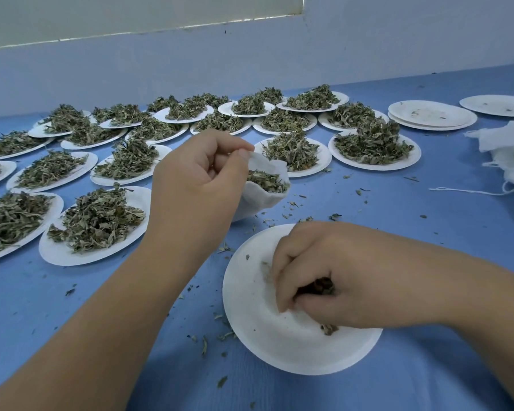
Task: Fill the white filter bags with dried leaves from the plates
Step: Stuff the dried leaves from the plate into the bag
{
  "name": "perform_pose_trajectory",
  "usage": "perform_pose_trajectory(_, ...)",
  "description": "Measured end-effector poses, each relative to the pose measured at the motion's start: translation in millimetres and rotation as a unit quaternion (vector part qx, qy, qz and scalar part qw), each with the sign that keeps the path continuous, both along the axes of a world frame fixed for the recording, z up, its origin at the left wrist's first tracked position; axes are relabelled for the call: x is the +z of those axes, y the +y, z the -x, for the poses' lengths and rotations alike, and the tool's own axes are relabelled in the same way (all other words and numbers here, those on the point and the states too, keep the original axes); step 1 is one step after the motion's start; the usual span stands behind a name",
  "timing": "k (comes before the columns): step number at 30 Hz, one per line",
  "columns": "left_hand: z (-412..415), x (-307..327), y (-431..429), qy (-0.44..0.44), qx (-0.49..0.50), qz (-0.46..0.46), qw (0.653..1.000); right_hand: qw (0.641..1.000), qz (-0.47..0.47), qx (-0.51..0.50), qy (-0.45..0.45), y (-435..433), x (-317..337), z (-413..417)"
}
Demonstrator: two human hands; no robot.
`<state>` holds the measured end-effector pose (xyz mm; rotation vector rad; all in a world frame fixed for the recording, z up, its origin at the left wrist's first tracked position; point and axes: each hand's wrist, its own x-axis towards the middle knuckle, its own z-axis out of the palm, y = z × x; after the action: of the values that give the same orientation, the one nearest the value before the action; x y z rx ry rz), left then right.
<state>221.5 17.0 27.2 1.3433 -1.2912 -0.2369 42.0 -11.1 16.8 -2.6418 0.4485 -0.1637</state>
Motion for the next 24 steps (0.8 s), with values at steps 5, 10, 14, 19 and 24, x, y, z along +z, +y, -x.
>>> perform_pose_trajectory(5, 0, 0, 0, -0.002, -0.002, 0.002, 1.000, 0.999, -0.024, -0.029, -0.020, -8, 7, 8)
perform_pose_trajectory(10, 0, 0, 0, -0.009, -0.001, 0.004, 1.000, 0.999, -0.022, -0.031, -0.030, -9, 3, 7)
perform_pose_trajectory(14, 0, -1, 0, -0.009, -0.001, 0.002, 1.000, 1.000, -0.013, -0.006, -0.006, -1, -6, -1)
perform_pose_trajectory(19, 0, 0, 0, -0.010, 0.000, 0.003, 1.000, 1.000, 0.005, -0.004, 0.000, -6, -3, 2)
perform_pose_trajectory(24, 2, 0, 1, -0.014, -0.001, 0.004, 1.000, 0.998, -0.034, -0.046, -0.022, -17, 7, 14)
